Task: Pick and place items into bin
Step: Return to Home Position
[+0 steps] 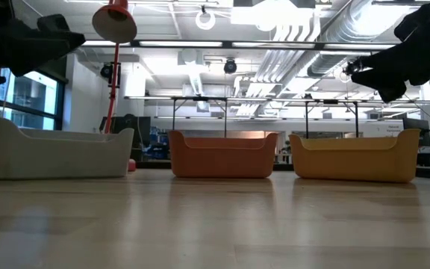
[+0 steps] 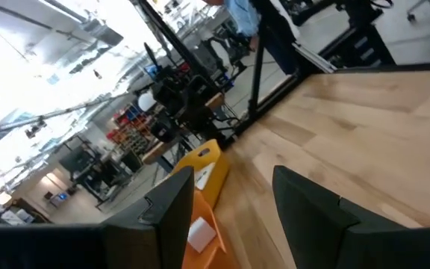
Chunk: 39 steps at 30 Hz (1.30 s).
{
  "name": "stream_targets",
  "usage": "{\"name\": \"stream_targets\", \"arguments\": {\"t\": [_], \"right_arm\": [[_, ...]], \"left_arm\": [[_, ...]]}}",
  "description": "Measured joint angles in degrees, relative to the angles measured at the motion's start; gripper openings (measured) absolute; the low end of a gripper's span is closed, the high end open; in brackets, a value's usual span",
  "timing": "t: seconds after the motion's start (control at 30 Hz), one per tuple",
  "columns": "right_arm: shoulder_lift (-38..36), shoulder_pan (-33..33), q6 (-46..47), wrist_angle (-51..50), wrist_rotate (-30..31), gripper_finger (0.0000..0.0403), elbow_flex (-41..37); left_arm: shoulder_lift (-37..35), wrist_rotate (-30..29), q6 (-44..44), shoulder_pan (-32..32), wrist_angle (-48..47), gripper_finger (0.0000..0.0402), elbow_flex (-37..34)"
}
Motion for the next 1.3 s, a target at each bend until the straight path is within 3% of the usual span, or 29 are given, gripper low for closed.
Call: {"name": "stream_targets", "arguments": {"t": [0.83, 0.93, 1.03, 1.2, 1.3], "right_arm": [[0.31, 0.00, -2.32, -0.14, 0.40, 0.0237, 0.00], [0.38, 0.02, 4.70, -0.72, -4.29, 0.0238, 0.07], [0.33, 0.02, 5.22, -1.17, -10.91, 0.0240, 0.07], [0.26, -0.07, 3.19, -0.94, -10.48, 0.0237, -0.01], [0.26, -0.07, 2.43, 5.60, -10.87, 0.0237, -2.04]], "left_arm": [[0.00, -1.72, -5.42, 0.00, -0.72, 0.0172, 0.00], [0.00, -1.72, -5.42, 0.00, -0.72, 0.0172, 0.00], [0.00, -1.72, -5.40, 0.00, -0.72, 0.0172, 0.00], [0.00, -1.72, -5.38, 0.00, -0.72, 0.0172, 0.00], [0.00, -1.72, -5.38, 0.01, -0.72, 0.0172, 0.00]]}}
